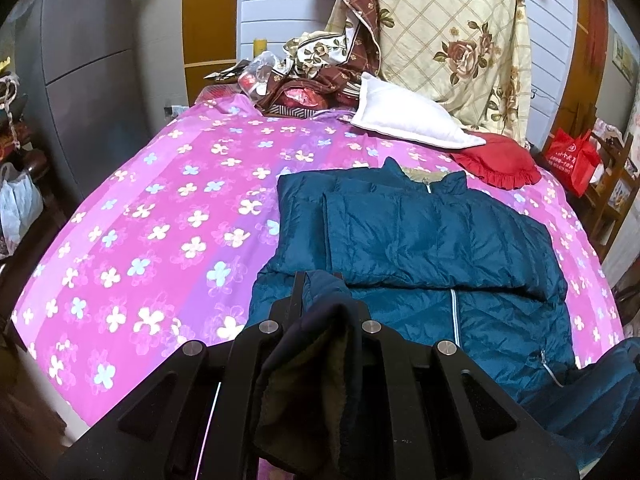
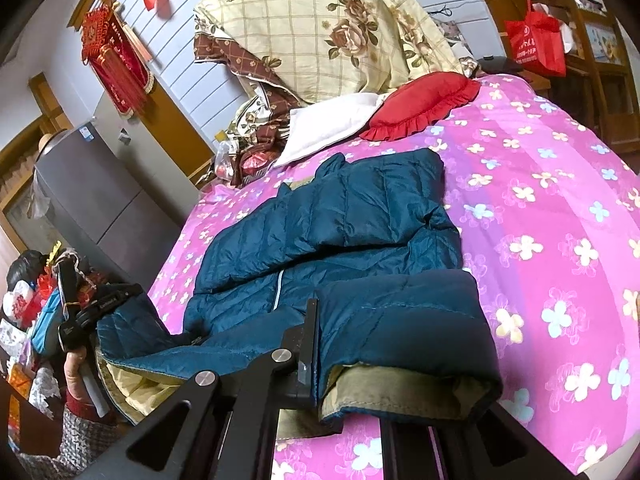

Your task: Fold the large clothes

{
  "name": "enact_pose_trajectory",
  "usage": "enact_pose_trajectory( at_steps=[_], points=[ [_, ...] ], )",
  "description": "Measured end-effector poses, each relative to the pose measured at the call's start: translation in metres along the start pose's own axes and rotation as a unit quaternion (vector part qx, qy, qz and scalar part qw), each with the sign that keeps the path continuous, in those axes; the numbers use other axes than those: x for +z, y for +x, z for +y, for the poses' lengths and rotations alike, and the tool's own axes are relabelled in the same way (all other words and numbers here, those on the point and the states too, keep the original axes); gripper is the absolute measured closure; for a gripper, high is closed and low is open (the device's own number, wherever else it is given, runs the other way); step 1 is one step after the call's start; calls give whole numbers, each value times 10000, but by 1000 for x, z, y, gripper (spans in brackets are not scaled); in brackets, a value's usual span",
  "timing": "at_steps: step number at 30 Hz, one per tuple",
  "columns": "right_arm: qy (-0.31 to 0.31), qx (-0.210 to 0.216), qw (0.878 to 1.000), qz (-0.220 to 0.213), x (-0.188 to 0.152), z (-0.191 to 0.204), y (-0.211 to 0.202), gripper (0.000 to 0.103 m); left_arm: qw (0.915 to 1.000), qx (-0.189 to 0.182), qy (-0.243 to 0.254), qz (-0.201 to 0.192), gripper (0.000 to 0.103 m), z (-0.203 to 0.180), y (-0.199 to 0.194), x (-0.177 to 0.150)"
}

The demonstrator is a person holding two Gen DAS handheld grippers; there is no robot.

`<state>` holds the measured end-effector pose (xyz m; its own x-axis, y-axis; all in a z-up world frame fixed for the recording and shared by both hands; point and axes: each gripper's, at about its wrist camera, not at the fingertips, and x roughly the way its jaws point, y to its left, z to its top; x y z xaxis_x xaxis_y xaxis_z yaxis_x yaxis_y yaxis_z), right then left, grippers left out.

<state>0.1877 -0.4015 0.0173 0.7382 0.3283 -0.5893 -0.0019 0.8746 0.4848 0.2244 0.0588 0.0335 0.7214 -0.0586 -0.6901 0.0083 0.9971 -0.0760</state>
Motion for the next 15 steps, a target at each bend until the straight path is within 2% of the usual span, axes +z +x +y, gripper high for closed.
enact_pose_trajectory(
  at_steps=[15],
  points=[
    [-67, -183, 9998, 15, 17, 5, 14, 96, 9998, -34, 210, 10, 94, -6, 17, 17]
  ],
)
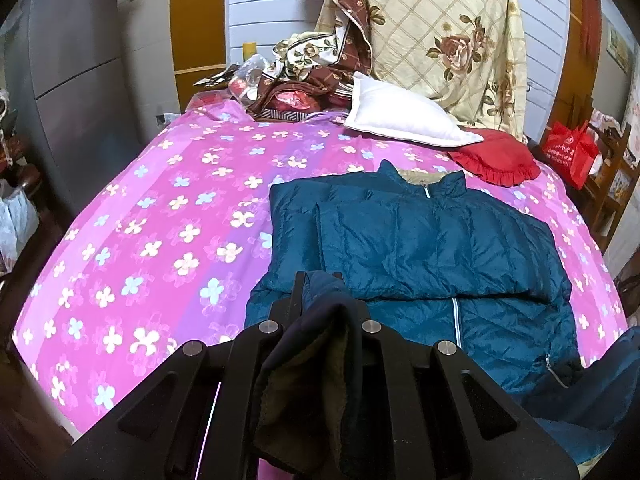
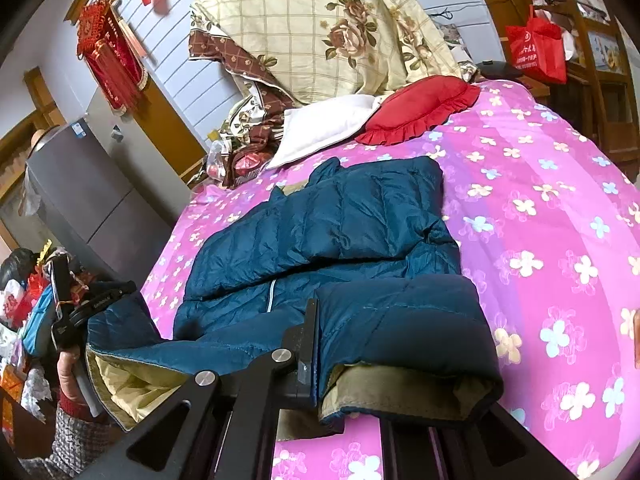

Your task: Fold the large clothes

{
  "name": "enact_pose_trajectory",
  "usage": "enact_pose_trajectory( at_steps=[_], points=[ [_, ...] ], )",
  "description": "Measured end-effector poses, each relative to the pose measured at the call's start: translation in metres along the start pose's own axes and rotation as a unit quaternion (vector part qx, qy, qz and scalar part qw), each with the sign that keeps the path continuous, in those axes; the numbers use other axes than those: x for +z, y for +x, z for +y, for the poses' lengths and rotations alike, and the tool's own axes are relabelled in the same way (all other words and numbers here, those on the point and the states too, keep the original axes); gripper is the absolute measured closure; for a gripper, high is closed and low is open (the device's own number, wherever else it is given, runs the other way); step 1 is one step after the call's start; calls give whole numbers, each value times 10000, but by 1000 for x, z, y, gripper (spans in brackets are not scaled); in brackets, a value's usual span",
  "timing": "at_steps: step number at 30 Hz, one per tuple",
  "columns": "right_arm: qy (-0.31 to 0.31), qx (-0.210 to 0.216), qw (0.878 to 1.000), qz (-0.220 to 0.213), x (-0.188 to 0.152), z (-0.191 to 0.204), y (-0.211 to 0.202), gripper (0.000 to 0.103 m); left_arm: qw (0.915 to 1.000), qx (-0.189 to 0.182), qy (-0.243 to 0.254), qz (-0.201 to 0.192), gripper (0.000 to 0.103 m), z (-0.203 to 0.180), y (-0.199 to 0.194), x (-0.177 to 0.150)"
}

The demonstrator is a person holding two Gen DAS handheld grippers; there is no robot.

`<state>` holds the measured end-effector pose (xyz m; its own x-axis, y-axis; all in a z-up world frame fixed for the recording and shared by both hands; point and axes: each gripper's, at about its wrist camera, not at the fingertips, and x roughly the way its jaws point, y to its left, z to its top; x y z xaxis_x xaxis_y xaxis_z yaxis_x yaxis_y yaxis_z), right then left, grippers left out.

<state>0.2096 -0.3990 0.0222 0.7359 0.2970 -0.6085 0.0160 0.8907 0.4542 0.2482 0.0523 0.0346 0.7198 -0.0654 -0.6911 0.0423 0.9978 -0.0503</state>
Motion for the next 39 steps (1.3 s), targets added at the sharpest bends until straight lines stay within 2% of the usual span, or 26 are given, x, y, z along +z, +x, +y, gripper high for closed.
enact_pose_trajectory(
  at_steps=[18, 39],
  points=[
    [0, -187, 9998, 68, 26, 1, 29, 96, 9999, 7, 4, 145, 94, -4, 31, 22],
    [-287, -630, 9976, 27, 92, 21, 85, 96, 9989, 431, -59, 152, 94, 5, 69, 75]
  ],
)
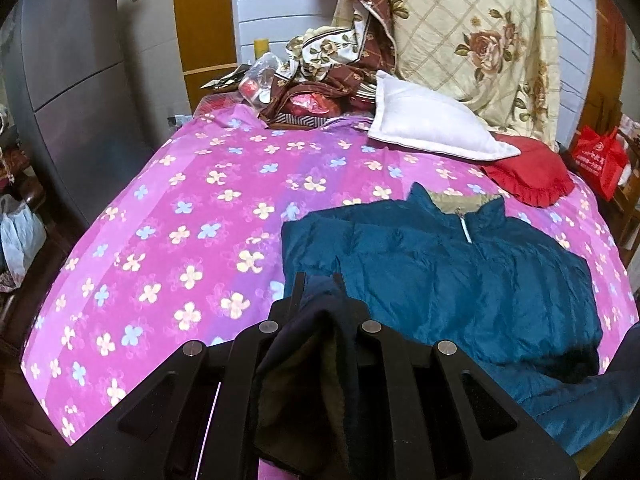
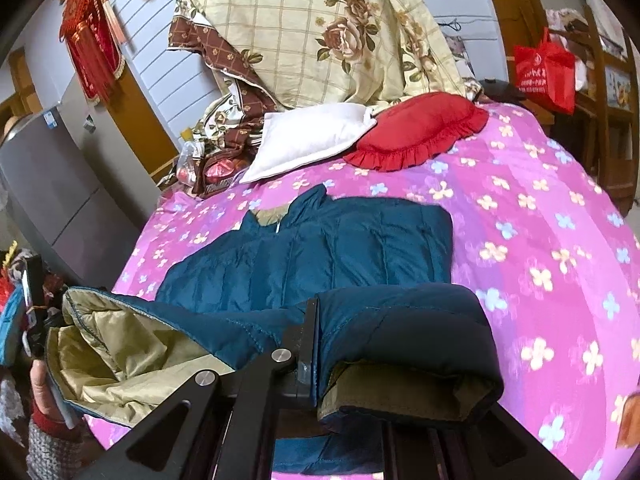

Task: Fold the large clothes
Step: 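Lay the folded side over the jacket body and press it flat with the right tool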

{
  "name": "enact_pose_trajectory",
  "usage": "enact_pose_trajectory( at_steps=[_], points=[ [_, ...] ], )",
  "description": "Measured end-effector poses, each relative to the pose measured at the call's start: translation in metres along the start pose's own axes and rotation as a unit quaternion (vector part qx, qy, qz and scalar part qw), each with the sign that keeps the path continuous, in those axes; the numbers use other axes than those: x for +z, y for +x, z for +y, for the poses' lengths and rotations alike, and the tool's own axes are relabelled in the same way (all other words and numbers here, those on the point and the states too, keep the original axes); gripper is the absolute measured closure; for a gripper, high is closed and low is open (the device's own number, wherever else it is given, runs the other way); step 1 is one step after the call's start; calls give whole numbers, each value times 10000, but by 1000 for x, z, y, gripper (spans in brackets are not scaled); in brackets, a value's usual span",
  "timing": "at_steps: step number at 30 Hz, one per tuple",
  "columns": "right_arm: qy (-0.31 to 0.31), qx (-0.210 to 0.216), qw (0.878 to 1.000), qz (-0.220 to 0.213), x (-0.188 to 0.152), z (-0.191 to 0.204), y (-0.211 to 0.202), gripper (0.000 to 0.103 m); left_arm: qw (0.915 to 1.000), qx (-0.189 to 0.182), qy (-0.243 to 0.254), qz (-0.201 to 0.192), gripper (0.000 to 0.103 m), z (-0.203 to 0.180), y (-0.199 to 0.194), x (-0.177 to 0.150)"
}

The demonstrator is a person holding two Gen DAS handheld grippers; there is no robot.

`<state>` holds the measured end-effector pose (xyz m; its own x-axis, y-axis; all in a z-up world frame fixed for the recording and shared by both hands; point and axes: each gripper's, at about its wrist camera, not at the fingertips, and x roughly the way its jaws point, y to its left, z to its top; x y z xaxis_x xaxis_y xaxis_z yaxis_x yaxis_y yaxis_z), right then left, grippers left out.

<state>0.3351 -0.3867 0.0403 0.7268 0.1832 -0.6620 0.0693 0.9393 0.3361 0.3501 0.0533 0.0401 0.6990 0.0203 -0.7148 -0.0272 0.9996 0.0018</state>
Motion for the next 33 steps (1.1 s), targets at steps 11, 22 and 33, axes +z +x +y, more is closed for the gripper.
enact_pose_trajectory(
  at_steps=[11, 22, 33],
  points=[
    [-73, -192, 9997, 89, 38, 7, 43, 96, 9985, 541, 114, -24, 94, -4, 34, 31],
    [541, -121, 9972, 509, 55, -16, 110, 96, 9960, 831, 77, 313, 94, -18, 95, 44],
    [908, -115, 9928, 767, 63, -41, 166, 96, 9930, 1053, 112, 519, 94, -20, 147, 46]
  ],
)
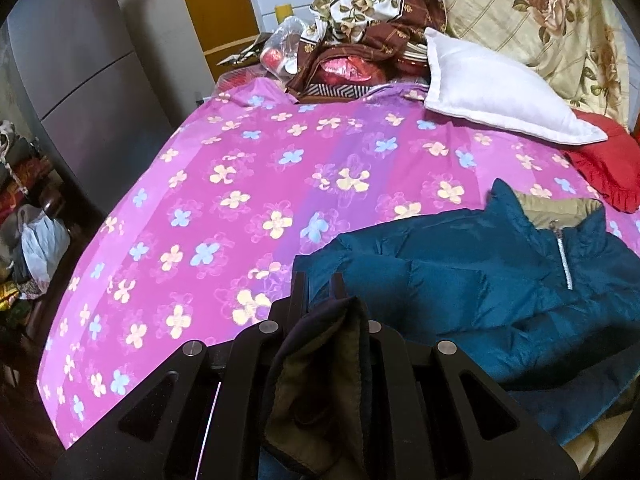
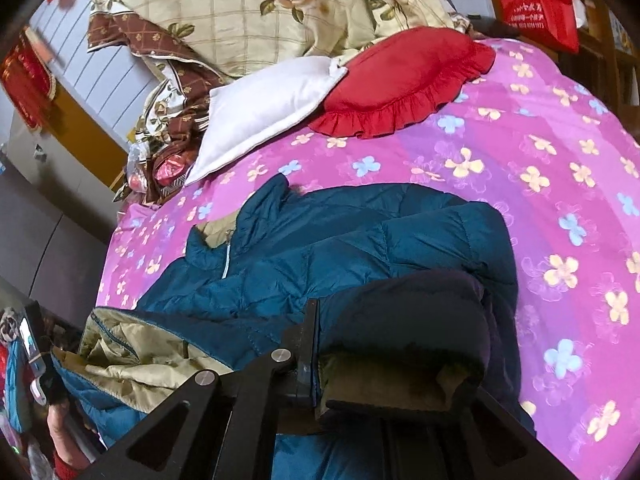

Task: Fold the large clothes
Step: 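Lay the folded side over the jacket body and press it flat with the right tool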

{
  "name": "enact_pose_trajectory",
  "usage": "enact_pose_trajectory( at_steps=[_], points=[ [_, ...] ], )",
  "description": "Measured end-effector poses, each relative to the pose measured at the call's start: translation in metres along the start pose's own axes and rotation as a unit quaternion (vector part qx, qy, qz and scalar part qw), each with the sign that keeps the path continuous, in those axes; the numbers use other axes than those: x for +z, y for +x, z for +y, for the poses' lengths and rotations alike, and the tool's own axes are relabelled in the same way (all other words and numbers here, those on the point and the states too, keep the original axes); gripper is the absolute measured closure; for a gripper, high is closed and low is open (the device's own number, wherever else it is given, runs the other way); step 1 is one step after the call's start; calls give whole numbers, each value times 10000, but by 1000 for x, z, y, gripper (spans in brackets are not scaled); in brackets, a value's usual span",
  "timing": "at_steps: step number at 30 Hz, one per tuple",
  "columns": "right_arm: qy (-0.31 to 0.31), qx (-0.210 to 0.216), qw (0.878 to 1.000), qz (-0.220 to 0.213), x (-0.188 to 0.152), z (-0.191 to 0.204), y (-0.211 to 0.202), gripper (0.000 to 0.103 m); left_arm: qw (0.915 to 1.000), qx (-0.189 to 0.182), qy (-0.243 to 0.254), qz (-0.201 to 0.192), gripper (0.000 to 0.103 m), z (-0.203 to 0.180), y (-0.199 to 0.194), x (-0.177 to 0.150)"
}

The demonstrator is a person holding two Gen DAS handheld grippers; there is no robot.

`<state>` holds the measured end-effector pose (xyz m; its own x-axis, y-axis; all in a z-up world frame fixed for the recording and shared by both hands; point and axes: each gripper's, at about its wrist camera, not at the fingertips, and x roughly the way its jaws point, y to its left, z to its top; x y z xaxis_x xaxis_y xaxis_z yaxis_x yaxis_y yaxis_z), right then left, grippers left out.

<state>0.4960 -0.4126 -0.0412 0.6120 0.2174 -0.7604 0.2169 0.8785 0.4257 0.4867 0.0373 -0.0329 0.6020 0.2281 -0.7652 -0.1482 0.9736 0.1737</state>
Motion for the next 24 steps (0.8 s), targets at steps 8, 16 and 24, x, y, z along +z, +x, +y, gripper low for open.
enact_pose_trajectory(
  at_steps=[8, 16, 24],
  points=[
    [-142, -69, 9999, 57, 2, 1, 22, 96, 10000, 15, -2, 33, 94, -6, 23, 1],
    [-166, -93, 9998, 82, 2, -1, 37, 96, 10000, 65, 6, 52, 93, -10, 38, 1],
    [-151, -41, 9999, 32, 1, -1, 43, 92, 9990, -166, -373, 179, 78, 2, 46, 3]
  ],
)
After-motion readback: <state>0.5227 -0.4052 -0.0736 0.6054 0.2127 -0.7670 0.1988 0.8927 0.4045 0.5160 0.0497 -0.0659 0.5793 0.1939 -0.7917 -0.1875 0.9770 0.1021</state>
